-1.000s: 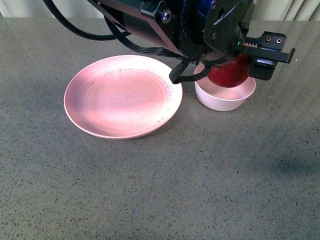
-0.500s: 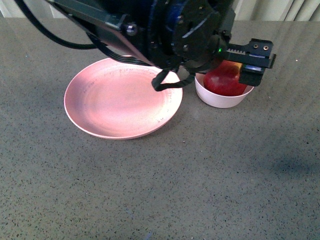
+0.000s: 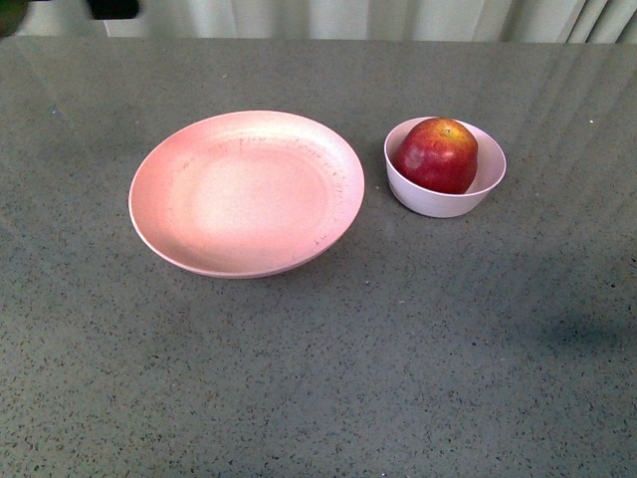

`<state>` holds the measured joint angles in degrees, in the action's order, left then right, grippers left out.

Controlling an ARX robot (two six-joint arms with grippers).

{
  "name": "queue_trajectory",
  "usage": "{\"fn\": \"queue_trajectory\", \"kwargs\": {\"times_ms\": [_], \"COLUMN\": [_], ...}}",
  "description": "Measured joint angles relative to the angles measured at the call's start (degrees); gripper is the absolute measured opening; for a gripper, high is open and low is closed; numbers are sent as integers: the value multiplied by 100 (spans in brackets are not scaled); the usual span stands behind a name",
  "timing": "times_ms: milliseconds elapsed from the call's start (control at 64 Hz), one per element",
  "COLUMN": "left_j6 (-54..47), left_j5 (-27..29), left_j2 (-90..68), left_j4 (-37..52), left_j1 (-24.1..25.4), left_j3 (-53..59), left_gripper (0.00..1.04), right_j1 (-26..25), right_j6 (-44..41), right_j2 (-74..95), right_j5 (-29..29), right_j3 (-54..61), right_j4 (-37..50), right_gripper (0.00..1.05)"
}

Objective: Move apple from plate to bowl

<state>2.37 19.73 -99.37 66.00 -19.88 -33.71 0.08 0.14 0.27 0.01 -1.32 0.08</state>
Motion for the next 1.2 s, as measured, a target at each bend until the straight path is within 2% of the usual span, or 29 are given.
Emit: {"fn": "queue_trajectory", "kwargs": {"times_ms": [188,281,500,766,812,859,1203], "left_j6": [-129,-138,-175,-177,-181,-179,-186], "left_j5": [-439,-745,-1193,-1510,-1912,-1932,-1974], "left_j2": [896,1528,2879,4288,4634,4986,6347], "left_j4": [140,98,-442,-1381,-1646,-1932,-3099], "left_j1": [433,693,1176,1502,1799,1947,1967], "left_j3": [1143,1703,2553,3034,3106,3161,3283], "left_gripper": [23,1,2,2,2,2,2], "right_j1": [0,0,0,0,0,0,0], "right_j6": [0,0,0,0,0,2,0], "right_j2": [0,0,0,0,0,0,0], "right_j5": [-4,-2,-2,-2,-4,-2,-2], "right_j3": [0,0,0,0,0,0,0], "right_j4": [0,0,0,0,0,0,0], "right_gripper": [96,96,96,96,96,96,96]}}
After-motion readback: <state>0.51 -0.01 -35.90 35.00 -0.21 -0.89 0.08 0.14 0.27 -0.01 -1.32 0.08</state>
